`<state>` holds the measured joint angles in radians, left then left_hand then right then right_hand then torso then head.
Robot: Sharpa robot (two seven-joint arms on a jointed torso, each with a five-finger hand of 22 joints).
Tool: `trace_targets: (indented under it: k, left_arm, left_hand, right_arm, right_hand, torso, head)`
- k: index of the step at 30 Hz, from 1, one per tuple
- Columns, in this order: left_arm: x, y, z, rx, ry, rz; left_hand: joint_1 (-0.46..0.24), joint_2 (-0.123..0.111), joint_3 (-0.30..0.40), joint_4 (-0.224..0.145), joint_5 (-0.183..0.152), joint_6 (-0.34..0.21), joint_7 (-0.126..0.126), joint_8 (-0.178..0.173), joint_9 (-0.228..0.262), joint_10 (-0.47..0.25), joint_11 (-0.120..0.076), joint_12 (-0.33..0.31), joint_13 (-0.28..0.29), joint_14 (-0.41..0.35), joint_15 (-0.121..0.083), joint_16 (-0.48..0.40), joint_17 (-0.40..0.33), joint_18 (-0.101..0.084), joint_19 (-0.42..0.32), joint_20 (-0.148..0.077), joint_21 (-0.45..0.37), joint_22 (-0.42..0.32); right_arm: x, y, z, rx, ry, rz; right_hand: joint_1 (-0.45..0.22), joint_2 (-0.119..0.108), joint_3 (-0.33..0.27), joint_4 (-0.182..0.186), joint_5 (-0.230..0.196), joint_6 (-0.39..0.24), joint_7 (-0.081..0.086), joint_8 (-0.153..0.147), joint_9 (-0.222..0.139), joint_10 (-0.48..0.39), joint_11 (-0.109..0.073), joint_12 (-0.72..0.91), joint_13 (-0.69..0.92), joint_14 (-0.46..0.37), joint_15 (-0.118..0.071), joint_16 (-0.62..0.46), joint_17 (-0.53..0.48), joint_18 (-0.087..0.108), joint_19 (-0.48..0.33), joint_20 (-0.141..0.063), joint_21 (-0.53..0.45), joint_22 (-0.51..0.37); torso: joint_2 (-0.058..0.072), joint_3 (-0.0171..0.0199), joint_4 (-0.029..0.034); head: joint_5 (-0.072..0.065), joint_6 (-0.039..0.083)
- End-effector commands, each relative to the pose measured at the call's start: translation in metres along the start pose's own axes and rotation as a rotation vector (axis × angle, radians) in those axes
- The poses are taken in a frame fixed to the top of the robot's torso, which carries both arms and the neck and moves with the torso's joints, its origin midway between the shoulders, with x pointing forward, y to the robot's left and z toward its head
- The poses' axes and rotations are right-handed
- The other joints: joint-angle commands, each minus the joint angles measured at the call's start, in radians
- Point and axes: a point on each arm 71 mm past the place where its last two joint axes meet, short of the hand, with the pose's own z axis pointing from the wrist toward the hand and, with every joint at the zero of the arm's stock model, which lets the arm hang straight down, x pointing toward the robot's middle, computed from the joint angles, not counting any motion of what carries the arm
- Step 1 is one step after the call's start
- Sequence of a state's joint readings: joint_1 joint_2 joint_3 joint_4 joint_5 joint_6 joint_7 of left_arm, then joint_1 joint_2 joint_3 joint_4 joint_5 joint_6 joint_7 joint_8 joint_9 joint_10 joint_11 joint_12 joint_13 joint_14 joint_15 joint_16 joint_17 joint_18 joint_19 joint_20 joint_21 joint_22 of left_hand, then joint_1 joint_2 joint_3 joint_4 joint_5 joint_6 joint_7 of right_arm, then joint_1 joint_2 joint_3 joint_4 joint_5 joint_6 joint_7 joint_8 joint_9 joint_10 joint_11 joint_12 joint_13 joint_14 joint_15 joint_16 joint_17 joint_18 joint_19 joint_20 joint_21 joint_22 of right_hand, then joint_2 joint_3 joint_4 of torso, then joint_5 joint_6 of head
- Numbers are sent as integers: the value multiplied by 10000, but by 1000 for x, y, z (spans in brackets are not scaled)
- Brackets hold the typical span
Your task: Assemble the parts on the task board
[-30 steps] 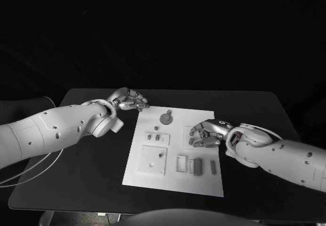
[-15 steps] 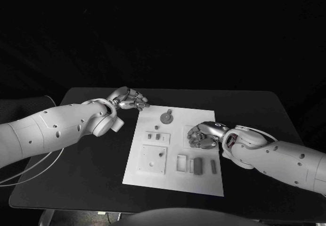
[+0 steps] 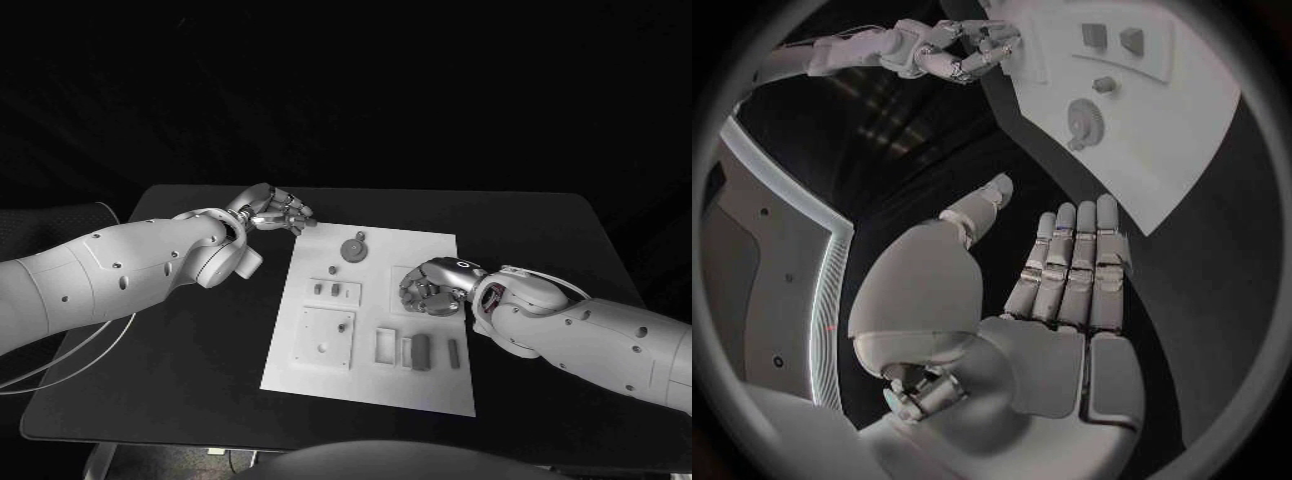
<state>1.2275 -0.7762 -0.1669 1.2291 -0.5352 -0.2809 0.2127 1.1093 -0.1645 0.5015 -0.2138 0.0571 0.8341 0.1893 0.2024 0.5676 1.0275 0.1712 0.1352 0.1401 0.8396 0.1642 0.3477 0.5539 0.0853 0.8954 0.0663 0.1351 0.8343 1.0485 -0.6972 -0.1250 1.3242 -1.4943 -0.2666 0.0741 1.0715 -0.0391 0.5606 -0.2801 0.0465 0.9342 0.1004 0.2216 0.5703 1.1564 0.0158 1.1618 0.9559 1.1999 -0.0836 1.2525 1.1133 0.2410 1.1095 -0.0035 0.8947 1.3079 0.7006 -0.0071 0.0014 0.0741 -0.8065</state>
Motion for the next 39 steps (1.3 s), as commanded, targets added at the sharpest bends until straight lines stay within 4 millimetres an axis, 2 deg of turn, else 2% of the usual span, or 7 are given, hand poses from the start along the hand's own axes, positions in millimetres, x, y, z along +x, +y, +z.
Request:
trace_targets:
  k: [1, 5, 11, 16, 32, 39]
  left_arm:
    - [2, -1, 0, 12, 142, -136]
    - [1, -1, 0, 28, 117, -132]
    - [1, -1, 0, 75, 76, -123]
    - [1, -2, 0, 106, 64, -122]
    - [0, -1, 0, 102, 36, -113]
    - [-1, -1, -1, 101, 19, -109]
  left_hand:
    - [-36, 66, 20, 31, -22, 16, 48, 27, -11, 64, -6, -36, -10, -20, 24, -43, 10, 120, -47, -5, -48, 13]
    - [-34, 68, 21, 31, -22, 16, 48, 27, -12, 65, -6, -38, -11, -20, 24, -44, 11, 121, -47, -6, -48, 15]
    - [-31, 73, 22, 30, -21, 16, 48, 27, -14, 66, -6, -41, -11, -19, 23, -44, 12, 122, -47, -7, -49, 17]
    - [-25, 80, 25, 29, -21, 18, 47, 29, -15, 72, -8, -43, -11, -16, 22, -44, 15, 124, -44, -8, -48, 20]
    - [-19, 92, 24, 28, -22, 28, 43, 38, -21, 89, -12, -49, -11, -5, 19, -42, 23, 128, -37, -9, -46, 29]
    - [-16, 92, 22, 26, -22, 29, 42, 39, -23, 93, -12, -52, -12, -4, 18, -44, 25, 128, -36, -9, -47, 32]
  right_arm:
    - [1, 1, 0, -82, 93, -167]
    - [0, 1, 0, -99, -26, -204]
    - [-1, 1, 0, -172, -282, -262]
    - [-3, 1, 0, -259, -553, -292]
    - [-6, 5, -3, -485, -769, -320]
    - [-12, 15, -8, -776, -942, -192]
  right_hand:
    - [-43, -7, 15, -42, 65, 240, 229, 35, 7, 11, -50, -4, -17, 0, -86, 70, -11, 208, -22, -36, 63, 185]
    - [-25, 63, 49, -33, 66, 246, 224, 37, 7, 22, -56, -9, -22, 2, -93, 71, -14, 208, -20, -41, 65, 181]
    - [11, 474, 156, -40, 65, 403, 179, 120, 42, 67, -96, -17, -34, 17, -119, 89, -21, 208, -25, -50, 87, 185]
    - [25, 682, 303, -13, 68, 608, 108, 228, 85, 91, -165, -30, -39, 31, -170, 105, -25, 208, -27, -49, 105, 183]
    - [-27, 644, 567, 8, 67, 844, 23, 344, 124, 130, -246, -55, -46, 51, -239, 126, -38, 208, -5, -58, 139, 180]
    - [-29, 620, 594, -6, 67, 877, 12, 360, 128, 146, -256, -58, -48, 53, -248, 129, -40, 208, -3, -63, 145, 180]
  torso:
    - [1, 1, 1]
    - [0, 2, 3]
    - [-2, -1, 0]
    - [2, 1, 2]
    - [-2, -6, -2]
    - [-4, -4, -3]
  head:
    - [-9, -15]
    - [-9, -6]
    - [-2, 5]
    - [1, 6]
    - [36, -2]
    - [63, -7]
